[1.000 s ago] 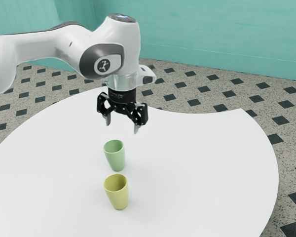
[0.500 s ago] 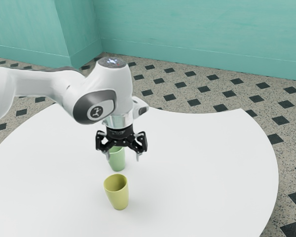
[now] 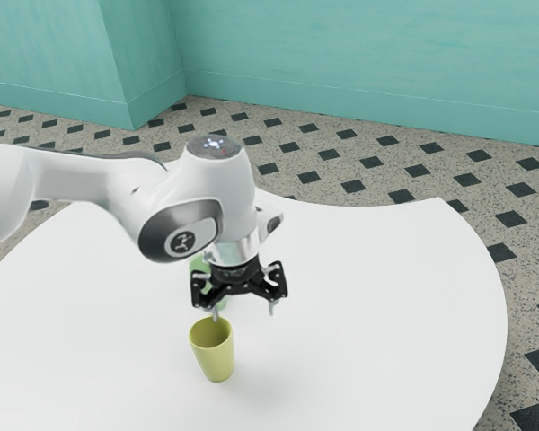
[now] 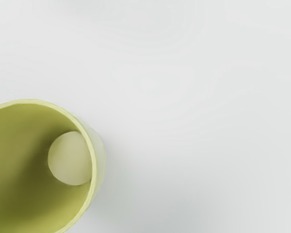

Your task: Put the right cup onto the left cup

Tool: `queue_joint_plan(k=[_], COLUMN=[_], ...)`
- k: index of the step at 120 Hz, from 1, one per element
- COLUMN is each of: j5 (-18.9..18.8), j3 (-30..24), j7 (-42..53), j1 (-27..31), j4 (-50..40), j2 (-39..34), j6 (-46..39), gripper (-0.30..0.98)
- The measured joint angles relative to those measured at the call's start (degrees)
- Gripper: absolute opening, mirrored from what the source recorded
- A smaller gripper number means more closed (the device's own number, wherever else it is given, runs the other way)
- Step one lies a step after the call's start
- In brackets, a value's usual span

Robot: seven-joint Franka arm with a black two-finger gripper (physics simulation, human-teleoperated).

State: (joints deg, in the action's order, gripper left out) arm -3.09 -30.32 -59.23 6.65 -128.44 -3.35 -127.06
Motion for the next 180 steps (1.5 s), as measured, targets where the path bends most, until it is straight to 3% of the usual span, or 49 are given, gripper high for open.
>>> queue_joint_plan(k=[72, 180], j5=[1.7, 1.1], j3=[0.5, 4.9], j7=[-6.2, -3.1], j1=[0.7, -1.7], j4=[-4.3, -2.2], j2=[-0.9, 4.1], j6=[-1.0, -1.8], gripper=[0.69, 0.69])
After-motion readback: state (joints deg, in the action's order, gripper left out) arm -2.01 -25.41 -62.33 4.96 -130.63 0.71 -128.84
